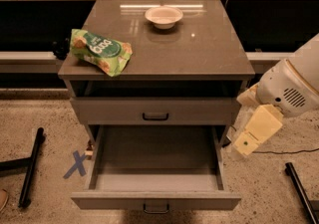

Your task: Close middle drawer

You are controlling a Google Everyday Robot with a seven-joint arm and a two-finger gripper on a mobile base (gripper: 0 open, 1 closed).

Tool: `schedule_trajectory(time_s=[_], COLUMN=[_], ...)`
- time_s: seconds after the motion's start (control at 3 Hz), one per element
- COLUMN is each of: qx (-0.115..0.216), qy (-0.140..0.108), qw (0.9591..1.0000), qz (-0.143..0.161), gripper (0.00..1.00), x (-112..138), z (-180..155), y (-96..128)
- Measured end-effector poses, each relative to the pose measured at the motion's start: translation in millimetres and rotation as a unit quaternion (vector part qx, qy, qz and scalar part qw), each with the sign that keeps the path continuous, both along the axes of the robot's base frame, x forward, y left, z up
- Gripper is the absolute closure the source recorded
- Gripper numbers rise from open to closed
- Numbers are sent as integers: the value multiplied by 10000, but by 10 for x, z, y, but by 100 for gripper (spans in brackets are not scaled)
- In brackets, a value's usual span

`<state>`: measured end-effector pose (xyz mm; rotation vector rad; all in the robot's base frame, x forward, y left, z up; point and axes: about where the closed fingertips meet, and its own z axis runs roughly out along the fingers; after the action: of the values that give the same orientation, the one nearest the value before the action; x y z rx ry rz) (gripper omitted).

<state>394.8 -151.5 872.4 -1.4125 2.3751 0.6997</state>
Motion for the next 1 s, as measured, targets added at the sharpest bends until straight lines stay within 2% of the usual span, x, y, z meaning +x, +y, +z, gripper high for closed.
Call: schedule_trajectory(time_s=[0.33, 0.67, 1.0], qx=[-84, -64, -81], qy=[-6, 158, 490], qw=[10000, 9999, 9987], qz=[-8, 23, -85], gripper=[0, 0, 0], x=[9, 1, -104], z=[-44, -534, -1401], y=[27, 89, 154])
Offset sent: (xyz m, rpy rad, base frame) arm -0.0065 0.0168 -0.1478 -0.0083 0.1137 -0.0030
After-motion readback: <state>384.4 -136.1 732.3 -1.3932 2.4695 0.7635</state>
